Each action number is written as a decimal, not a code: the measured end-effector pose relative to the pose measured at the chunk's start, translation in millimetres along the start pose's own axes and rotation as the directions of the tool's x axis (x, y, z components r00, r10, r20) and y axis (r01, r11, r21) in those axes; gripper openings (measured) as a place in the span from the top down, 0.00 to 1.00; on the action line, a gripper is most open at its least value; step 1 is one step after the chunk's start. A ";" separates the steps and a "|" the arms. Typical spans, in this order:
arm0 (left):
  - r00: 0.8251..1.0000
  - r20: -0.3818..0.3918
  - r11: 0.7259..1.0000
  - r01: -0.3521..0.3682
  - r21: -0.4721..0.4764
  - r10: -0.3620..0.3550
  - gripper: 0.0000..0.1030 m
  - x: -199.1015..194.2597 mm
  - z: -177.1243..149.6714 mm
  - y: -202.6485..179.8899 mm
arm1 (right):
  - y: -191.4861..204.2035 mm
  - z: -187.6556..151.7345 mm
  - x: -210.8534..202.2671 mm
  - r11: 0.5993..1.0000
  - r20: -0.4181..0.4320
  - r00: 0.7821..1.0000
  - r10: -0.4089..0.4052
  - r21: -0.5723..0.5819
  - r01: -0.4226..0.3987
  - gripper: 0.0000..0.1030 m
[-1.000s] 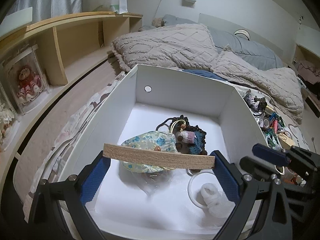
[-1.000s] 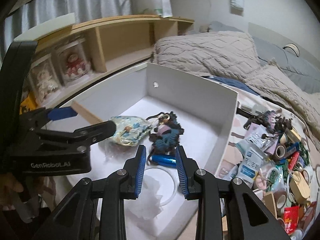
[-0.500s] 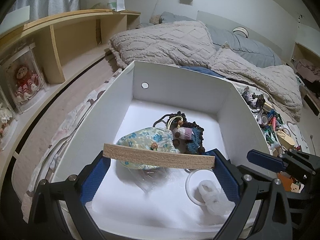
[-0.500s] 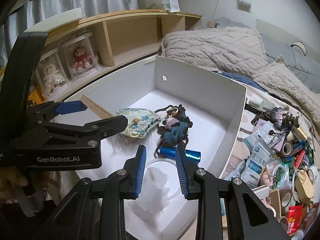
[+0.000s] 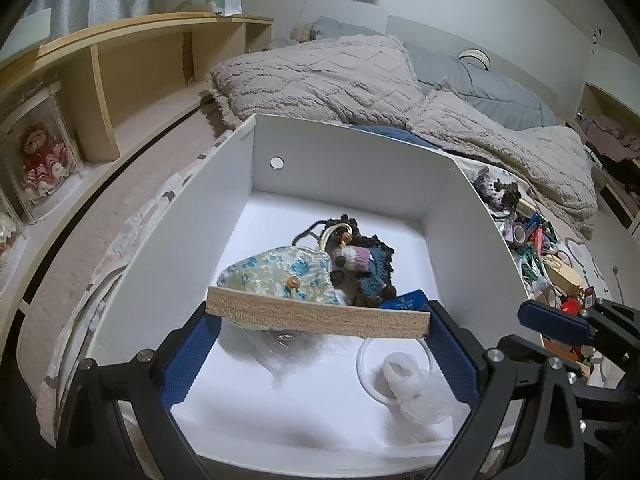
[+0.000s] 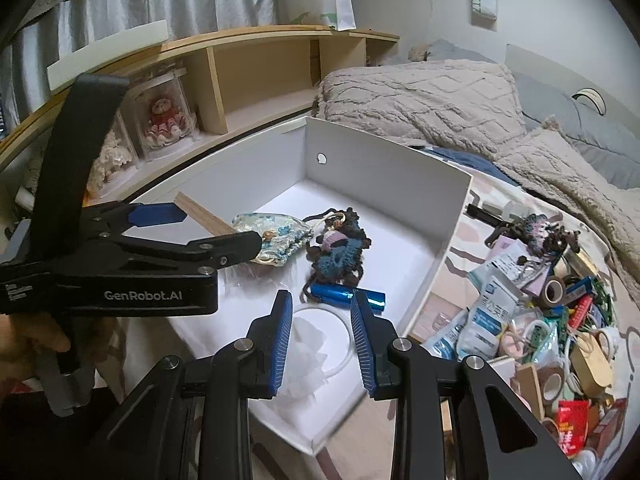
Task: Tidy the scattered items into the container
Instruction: 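Open the right tool to drop the black rubber block into the white box, then open the left tool to drop the wooden stick into the white box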
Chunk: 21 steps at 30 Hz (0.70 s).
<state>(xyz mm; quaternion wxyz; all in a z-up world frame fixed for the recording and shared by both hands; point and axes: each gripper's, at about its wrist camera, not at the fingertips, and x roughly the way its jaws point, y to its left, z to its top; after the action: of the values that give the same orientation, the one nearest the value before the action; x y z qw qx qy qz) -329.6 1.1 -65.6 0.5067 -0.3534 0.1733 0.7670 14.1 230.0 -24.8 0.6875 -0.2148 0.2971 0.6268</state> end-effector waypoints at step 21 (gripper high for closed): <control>0.993 -0.117 0.993 0.018 0.121 -0.004 0.02 13.2 -10.9 -27.6 | -7.1 -9.6 -19.8 1.000 -0.007 1.000 -0.029 0.007 0.029 0.70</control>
<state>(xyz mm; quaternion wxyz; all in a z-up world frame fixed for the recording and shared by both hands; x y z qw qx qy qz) -303.9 14.7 -80.1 0.5204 -0.3670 0.2471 0.7303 19.0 208.2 -19.0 0.6961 -0.2189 0.2988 0.6150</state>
